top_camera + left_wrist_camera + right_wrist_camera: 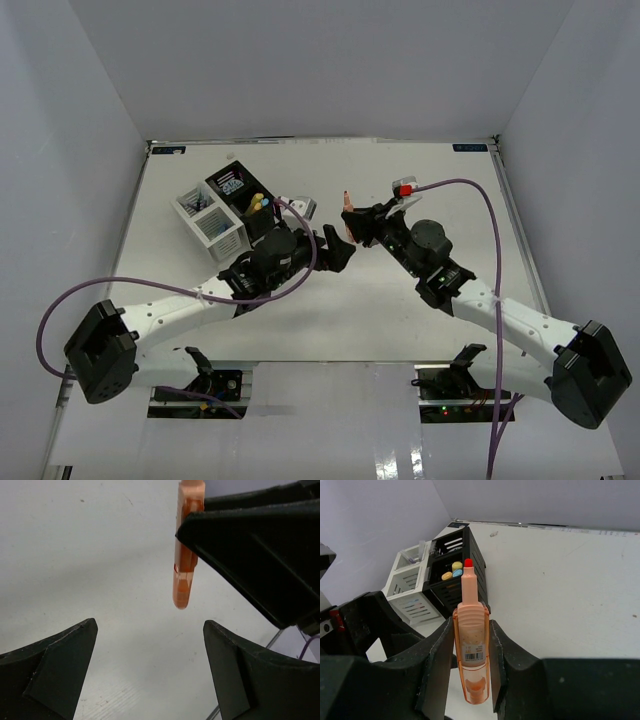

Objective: Sort the stationery into containers
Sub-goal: Pick up the pen from the center of the board.

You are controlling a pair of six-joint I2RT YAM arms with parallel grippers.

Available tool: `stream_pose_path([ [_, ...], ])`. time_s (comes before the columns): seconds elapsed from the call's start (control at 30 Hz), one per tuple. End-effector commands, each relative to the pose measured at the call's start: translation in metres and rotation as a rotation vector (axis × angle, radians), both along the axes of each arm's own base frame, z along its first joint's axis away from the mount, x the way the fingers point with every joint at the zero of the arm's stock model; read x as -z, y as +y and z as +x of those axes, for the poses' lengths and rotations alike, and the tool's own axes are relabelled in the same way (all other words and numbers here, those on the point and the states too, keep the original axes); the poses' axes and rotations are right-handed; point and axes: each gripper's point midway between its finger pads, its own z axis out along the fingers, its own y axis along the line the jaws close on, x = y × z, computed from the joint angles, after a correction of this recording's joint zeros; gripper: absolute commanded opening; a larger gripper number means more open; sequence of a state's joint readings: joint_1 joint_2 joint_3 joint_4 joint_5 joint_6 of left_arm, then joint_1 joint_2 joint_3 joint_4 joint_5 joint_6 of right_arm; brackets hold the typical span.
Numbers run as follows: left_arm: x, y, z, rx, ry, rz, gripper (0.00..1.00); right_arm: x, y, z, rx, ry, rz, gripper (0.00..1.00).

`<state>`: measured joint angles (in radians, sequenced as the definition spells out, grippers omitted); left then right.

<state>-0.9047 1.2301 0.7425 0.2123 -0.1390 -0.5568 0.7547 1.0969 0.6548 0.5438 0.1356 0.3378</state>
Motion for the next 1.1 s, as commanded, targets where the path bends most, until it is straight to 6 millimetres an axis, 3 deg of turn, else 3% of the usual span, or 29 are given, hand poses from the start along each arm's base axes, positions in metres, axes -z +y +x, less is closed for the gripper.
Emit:
stream_pose_path([
  [0.0, -0.038, 0.002, 0.021, -0.098, -0.115, -0.056, 0.98, -0.032, -0.002, -0.003, 0.01, -0.067, 0.082, 0.2],
  [0.13, -0.05, -0.002, 0.022, -0.089, -0.177, -0.087, 0.91, -0.03, -0.004, -0.003, 0.017, -0.06, 0.09, 0.2],
  [0.3, -0.048, -0.014, 0.022, -0.057, -0.18, -0.079, 0.78, -0.033, -0.005, -0.005, 0.014, -0.071, 0.103, 0.2],
  [0.6, -0.048, -0.028, 0.018, -0.033, -0.202, -0.099, 0.71, -0.032, -0.005, -0.005, 0.017, -0.067, 0.103, 0.2],
  [0.73, -0.05, -0.027, 0.021, -0.057, -0.211, -0.097, 0.61, -0.031, -0.003, -0.005, 0.012, -0.064, 0.1, 0.2],
  [0.87, -0.047, -0.031, 0.024, -0.059, -0.207, -0.082, 0.45, -0.027, -0.002, -0.004, 0.014, -0.062, 0.092, 0.2],
  [1.07, -0.046, -0.036, 0.024, -0.053, -0.204, -0.084, 0.44, -0.028, -0.002, -0.004, 0.012, -0.068, 0.1, 0.2],
])
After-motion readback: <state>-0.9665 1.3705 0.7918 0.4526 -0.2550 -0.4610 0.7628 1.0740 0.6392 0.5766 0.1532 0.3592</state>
